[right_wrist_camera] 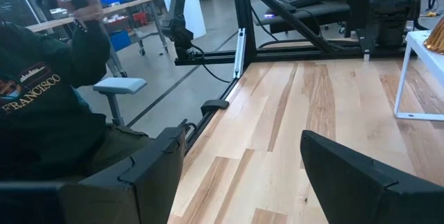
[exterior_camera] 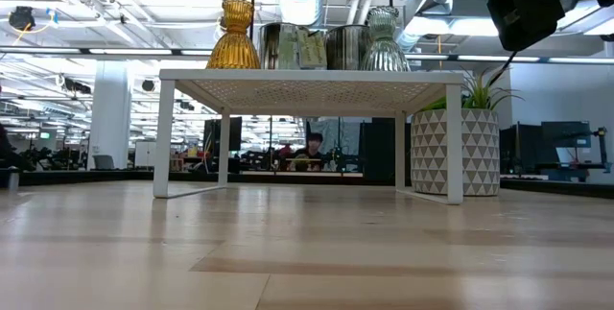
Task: Pick & Place candle stick holders
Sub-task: Put the yellow candle holder on the shelf
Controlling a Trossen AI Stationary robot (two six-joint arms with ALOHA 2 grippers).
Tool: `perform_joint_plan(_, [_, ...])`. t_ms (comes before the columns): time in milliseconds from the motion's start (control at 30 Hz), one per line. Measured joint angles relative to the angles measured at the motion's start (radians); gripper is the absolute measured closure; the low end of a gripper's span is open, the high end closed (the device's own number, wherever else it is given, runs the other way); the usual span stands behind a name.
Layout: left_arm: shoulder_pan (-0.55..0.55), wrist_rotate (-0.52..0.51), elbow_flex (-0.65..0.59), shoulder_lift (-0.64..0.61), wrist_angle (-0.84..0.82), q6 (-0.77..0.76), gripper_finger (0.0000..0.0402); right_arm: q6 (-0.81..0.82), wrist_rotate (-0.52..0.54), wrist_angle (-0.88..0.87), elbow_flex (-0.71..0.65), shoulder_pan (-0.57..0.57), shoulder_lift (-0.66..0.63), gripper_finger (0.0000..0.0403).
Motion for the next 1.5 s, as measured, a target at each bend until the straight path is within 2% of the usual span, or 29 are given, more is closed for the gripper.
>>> perform_joint_plan(100, [-0.045,0.045,0.000,0.003,0.001,-0.004,0.0232,0.000,0.000,0.000,0.000,0.000,0.000,0.0127])
perform_joint_plan(367, [-0.137,0.043,-0.002,0.015,-0.012,-0.015,0.0328,0.000,0.000,0.000,0.000,0.000,0.000,0.0127])
perform_joint_plan(567, [-0.156,0.043,-0.001,0.022,-0.077,-0.130,0.0394,0.000,0.000,0.000,0.000,0.000,0.000,0.0127])
perform_joint_plan(700, [-0.153,0.003,-0.001,0.060,-0.128,-0.215,0.0396,0.000,0.000,0.000,0.000,0.000,0.000,0.0127])
perform_joint_plan(900, [-0.145,-0.142,-0.001,0.143,-0.135,-0.256,0.0398,0.000,0.000,0.000,0.000,0.000,0.000,0.0127])
perform_joint_plan(1133, [-0.114,-0.227,-0.002,0.173,-0.142,-0.267,0.0398,0.000,0.000,0.000,0.000,0.000,0.000,0.0127])
perform_joint_plan(1400, [-0.045,-0.235,-0.002,0.172,-0.153,-0.265,0.0398,0.000,0.000,0.000,0.000,0.000,0.000,0.0127])
perform_joint_plan(1500, [-0.019,-0.209,-0.002,0.172,-0.153,-0.262,0.0397,0.000,0.000,0.000,0.000,0.000,0.000,0.0127])
